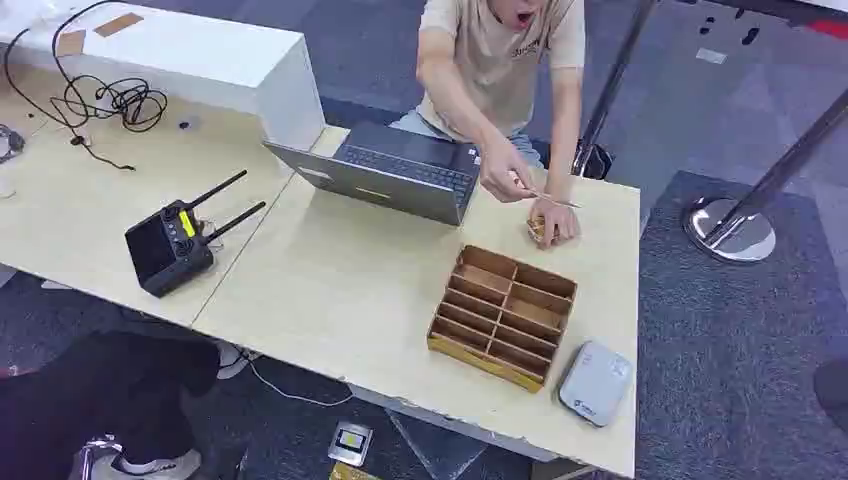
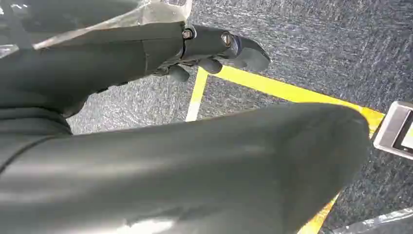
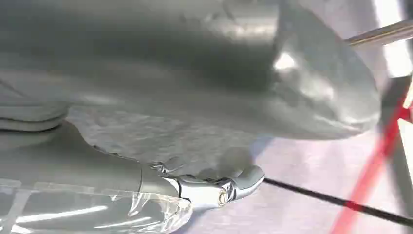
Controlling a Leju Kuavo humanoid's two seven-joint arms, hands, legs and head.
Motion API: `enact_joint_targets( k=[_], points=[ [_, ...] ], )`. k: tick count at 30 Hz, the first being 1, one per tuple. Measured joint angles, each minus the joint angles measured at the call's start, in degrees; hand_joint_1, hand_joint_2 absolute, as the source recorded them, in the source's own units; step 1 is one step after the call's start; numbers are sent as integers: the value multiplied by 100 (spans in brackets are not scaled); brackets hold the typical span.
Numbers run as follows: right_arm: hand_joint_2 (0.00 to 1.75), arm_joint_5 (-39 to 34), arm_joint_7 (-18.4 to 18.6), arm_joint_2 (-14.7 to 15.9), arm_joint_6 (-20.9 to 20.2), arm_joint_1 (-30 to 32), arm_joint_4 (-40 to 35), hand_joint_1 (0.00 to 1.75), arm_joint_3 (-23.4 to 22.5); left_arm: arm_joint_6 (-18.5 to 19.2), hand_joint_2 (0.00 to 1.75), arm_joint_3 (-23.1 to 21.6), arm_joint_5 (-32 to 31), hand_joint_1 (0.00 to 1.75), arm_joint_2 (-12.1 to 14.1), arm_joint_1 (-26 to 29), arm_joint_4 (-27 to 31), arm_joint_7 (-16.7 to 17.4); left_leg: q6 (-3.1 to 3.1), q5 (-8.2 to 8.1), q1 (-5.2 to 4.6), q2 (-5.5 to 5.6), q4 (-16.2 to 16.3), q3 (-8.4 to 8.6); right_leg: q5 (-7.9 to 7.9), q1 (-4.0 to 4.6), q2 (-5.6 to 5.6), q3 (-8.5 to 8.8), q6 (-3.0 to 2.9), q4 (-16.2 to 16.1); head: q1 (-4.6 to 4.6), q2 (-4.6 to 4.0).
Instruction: Pass the card to the sensor for recognition and then transmit it.
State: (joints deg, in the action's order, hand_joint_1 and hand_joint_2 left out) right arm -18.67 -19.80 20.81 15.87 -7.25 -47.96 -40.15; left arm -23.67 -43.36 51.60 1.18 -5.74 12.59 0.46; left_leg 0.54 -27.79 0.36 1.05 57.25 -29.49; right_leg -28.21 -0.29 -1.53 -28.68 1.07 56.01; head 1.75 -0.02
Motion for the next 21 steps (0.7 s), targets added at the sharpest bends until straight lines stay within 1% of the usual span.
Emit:
enact_joint_targets(
  k=[5,10,17,21],
  points=[
    [0,79,135,-20,201,47,-1064,0,190,0,0,-68,13,0,15,-19,-20,-7,0,0,-1,2,0,0,0,-1,0,1,0,0,2,0],
    [0,304,321,-37,349,52,-2072,0,555,0,0,-138,17,0,22,-32,-28,-9,0,0,-1,3,0,-3,0,0,-3,1,0,1,2,0],
    [0,689,540,-85,468,-49,-3408,0,1275,0,0,-175,15,0,24,-45,-39,-22,0,0,2,6,0,-5,0,1,-4,2,0,2,2,0],
    [0,955,638,-116,461,-179,-4098,0,1815,4,0,-247,-7,0,33,-53,-52,-83,0,1,3,6,0,-5,0,2,-5,3,0,3,2,0]
  ],
)
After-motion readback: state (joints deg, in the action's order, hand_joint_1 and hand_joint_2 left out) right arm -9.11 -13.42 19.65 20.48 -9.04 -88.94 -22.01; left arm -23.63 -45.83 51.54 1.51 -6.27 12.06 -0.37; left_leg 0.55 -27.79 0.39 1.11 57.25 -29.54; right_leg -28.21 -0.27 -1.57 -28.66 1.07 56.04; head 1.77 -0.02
